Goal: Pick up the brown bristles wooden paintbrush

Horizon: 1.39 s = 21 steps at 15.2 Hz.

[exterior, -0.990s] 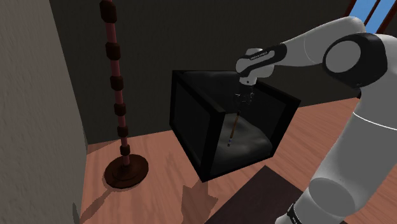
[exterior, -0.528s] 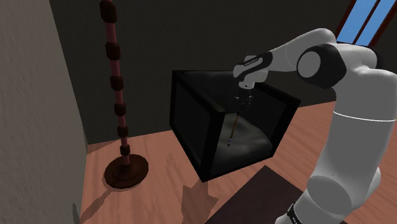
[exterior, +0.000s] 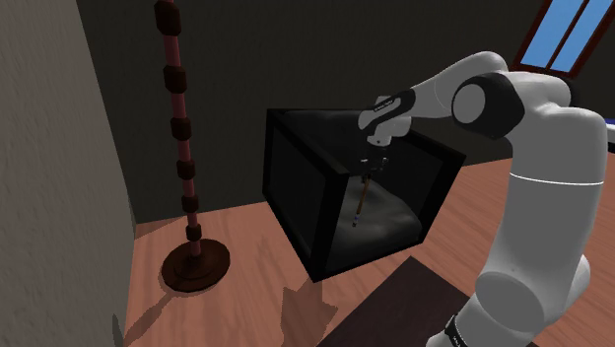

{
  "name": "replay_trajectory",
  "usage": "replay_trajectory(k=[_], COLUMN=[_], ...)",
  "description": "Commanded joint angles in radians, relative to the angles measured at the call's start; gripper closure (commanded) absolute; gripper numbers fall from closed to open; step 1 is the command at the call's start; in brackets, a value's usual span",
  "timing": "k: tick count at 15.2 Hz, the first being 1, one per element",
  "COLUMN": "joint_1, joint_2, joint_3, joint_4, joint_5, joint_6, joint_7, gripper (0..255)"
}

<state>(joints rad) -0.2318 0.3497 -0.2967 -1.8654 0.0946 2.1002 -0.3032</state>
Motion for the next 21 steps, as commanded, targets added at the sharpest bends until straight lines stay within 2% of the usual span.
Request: replay_trajectory(k=[1,9,21], joint_1=[0.000,-0.001,0.006], joint_2=[0.003,0.000,-0.070], joint_3=[0.000,0.000,-0.010], joint_4=[0.000,-0.002,0.070], joint_5=[0.001,0.000,-0.025], joint_6=[0.002,0.002,-0.136], joint_7=[0.000,-0.001,0.014], gripper=[255,255,255])
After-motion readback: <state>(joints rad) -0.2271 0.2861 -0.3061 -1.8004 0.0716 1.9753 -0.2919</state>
